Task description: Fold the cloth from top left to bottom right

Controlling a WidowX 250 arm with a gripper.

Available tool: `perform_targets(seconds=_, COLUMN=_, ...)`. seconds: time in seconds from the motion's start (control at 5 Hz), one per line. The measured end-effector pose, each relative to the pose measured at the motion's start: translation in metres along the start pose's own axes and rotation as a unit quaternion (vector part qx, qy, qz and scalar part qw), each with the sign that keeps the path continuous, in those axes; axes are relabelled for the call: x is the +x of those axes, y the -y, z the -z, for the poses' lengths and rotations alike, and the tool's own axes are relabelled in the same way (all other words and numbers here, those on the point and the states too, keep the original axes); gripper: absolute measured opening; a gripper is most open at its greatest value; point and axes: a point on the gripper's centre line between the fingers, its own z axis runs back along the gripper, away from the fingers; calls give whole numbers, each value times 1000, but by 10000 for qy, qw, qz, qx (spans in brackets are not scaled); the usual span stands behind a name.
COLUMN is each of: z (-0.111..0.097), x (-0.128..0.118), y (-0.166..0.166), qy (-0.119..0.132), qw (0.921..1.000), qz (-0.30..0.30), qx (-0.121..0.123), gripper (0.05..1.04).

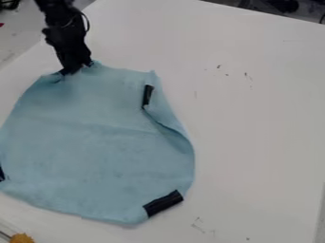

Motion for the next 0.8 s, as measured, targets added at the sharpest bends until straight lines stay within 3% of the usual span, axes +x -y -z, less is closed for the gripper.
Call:
perform_targets(seconds=0.2, z=-30, x=5, y=45, qy=127, qw=9997, qz=-11, qx=193, gripper=84)
perform_targets(seconds=0.4, z=-45, x=-11, y=82, qy=141, qw=9992, qz=-306, qx=192, gripper=84)
perform_targets(seconds=0.8, z=-46, x=-34, y=153, qy=127, qw=9993, qz=-292, qx=-209, gripper=84)
